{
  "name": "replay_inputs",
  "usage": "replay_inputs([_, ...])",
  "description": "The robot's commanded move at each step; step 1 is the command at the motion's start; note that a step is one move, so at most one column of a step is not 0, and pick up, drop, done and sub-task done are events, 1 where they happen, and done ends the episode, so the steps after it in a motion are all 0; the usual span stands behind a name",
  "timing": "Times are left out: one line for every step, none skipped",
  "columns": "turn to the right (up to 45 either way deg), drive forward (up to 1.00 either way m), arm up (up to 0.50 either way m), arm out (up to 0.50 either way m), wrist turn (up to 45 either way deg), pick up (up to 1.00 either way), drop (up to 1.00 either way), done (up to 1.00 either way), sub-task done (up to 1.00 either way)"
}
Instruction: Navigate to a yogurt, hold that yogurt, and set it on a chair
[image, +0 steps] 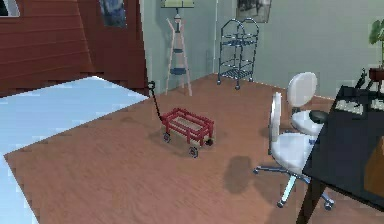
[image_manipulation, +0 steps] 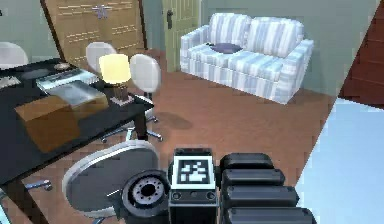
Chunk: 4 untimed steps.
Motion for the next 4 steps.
replay_inputs([0.0,0.75,0.00,0.00,0.0,0.00,0.00,0.00,0.00])
replay_inputs([36.0,0.00,0.00,0.00,0.0,0.00,0.00,0.00,0.00])
replay_inputs([0.0,0.05,0.00,0.00,0.0,0.00,0.00,0.00,0.00])
replay_inputs([45.0,0.00,0.00,0.00,0.0,0.00,0.00,0.00,0.00])
